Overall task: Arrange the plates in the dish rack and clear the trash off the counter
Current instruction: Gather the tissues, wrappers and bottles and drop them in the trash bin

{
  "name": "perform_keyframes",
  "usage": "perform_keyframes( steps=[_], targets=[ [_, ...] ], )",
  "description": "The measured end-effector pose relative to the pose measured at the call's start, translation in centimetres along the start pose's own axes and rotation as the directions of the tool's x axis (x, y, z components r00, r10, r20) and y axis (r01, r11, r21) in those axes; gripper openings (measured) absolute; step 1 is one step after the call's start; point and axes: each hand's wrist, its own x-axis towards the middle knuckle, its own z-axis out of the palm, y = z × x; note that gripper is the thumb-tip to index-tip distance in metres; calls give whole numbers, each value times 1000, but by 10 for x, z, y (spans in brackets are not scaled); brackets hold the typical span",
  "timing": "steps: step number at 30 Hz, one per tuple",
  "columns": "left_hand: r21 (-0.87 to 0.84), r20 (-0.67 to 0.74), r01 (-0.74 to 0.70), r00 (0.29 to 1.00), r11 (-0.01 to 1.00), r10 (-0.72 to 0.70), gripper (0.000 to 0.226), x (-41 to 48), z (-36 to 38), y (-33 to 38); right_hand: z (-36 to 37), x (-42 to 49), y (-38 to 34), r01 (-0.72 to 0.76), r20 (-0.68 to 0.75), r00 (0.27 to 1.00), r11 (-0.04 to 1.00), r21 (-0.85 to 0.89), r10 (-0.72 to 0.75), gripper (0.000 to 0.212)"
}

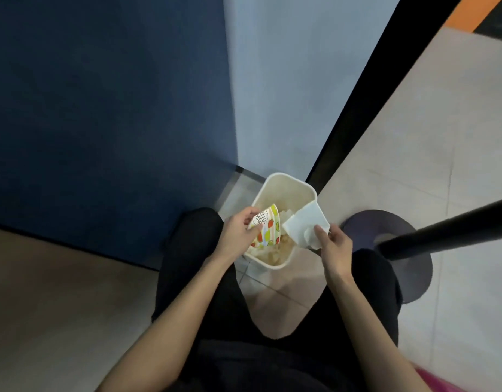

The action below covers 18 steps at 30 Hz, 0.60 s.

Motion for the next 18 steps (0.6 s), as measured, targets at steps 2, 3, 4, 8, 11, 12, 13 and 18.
perform_keyframes(
  steps=[2,3,4,8,11,12,13,18],
  targets=[
    [77,48,-4,999,997,0,31,-2,1,-2,-7,-11,-2,-29,17,999,1000,3,29,10],
    [110,50,-5,999,994,0,35,-1,0,0,-8,-13,-5,-34,28,999,999,11,34,11],
    [146,29,-20,999,989,16,39,2,-1,1,-8,-11,-9,-28,37,999,1000,12,27,11],
    [362,-3,-104,994,926,113,39,14,7,-8,2,1,-6,32,67,997,999,-24,-30,17],
    [559,74,-91,995,824,60,38,15,15,-10,8,-9,-1,-6,105,994,1000,-16,7,18],
    [566,77,-77,996,821,41,37,13,18,-9,8,-15,0,-22,115,993,1000,-21,24,17],
    [555,71,-67,997,829,33,36,11,19,-10,7,-20,0,-31,121,992,999,-22,34,15],
    [501,50,-90,996,861,75,32,15,19,-12,18,-22,-9,150,119,984,981,-120,-135,21]
  ],
)
